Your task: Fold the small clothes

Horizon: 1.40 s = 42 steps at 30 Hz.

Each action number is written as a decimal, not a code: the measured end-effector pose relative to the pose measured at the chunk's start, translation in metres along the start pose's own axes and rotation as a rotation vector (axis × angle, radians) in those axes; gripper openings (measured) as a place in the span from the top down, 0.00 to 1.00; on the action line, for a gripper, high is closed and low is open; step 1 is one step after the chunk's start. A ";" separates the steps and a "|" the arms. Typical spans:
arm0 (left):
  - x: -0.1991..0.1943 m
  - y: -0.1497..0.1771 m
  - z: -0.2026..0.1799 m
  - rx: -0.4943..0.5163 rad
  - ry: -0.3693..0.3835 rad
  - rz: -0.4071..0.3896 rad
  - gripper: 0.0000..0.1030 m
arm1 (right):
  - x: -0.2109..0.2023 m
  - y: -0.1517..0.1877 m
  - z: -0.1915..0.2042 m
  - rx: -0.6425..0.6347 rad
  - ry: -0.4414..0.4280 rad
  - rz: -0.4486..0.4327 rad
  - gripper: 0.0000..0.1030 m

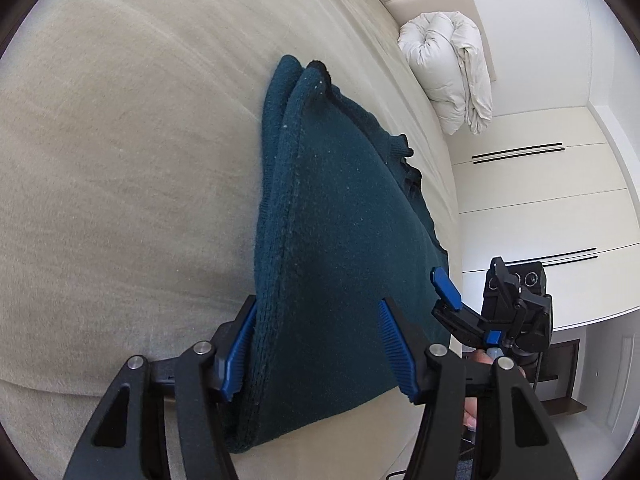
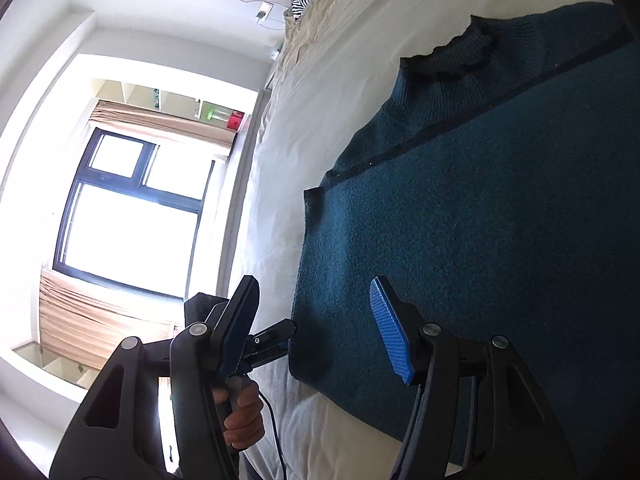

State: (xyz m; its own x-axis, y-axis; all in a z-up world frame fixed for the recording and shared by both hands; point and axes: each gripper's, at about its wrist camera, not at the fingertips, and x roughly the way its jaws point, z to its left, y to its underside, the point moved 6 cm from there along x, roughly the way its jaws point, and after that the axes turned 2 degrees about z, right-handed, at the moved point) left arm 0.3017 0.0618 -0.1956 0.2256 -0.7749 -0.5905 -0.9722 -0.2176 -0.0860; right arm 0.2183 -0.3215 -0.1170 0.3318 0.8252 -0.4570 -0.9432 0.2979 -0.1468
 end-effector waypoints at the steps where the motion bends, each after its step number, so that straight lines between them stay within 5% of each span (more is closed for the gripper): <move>1: 0.000 0.000 0.004 -0.008 -0.008 0.009 0.60 | 0.010 -0.003 0.001 0.009 -0.005 0.014 0.44; 4: 0.001 -0.001 0.016 -0.042 -0.007 0.028 0.85 | 0.036 -0.009 0.004 0.018 -0.011 0.062 0.44; 10: 0.000 0.001 0.021 -0.053 0.031 0.019 0.88 | 0.073 -0.018 -0.016 0.048 0.071 0.113 0.46; 18: -0.008 0.001 0.010 -0.072 0.070 -0.014 0.88 | 0.074 -0.019 -0.021 0.034 0.038 0.097 0.47; 26: -0.017 -0.001 -0.073 0.057 0.101 -0.040 0.88 | 0.017 -0.039 -0.031 0.109 -0.077 0.017 0.39; 33: 0.044 0.017 -0.167 0.216 0.101 0.033 0.88 | -0.069 -0.059 -0.056 0.155 -0.194 -0.094 0.28; 38: 0.122 0.039 -0.191 0.262 0.084 0.120 0.87 | -0.116 -0.066 -0.093 0.216 -0.207 -0.157 0.26; 40: 0.154 0.045 -0.183 0.234 0.078 0.169 0.71 | -0.124 -0.066 -0.110 0.249 -0.204 -0.169 0.26; 42: 0.171 0.053 -0.178 0.226 0.080 0.198 0.66 | -0.132 -0.064 -0.127 0.274 -0.200 -0.166 0.27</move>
State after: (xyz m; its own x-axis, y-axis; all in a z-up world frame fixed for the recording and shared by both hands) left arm 0.2999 -0.1879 -0.1590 0.0264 -0.8350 -0.5496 -0.9848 0.0726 -0.1576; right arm 0.2332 -0.5100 -0.1586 0.5021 0.8240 -0.2624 -0.8462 0.5308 0.0477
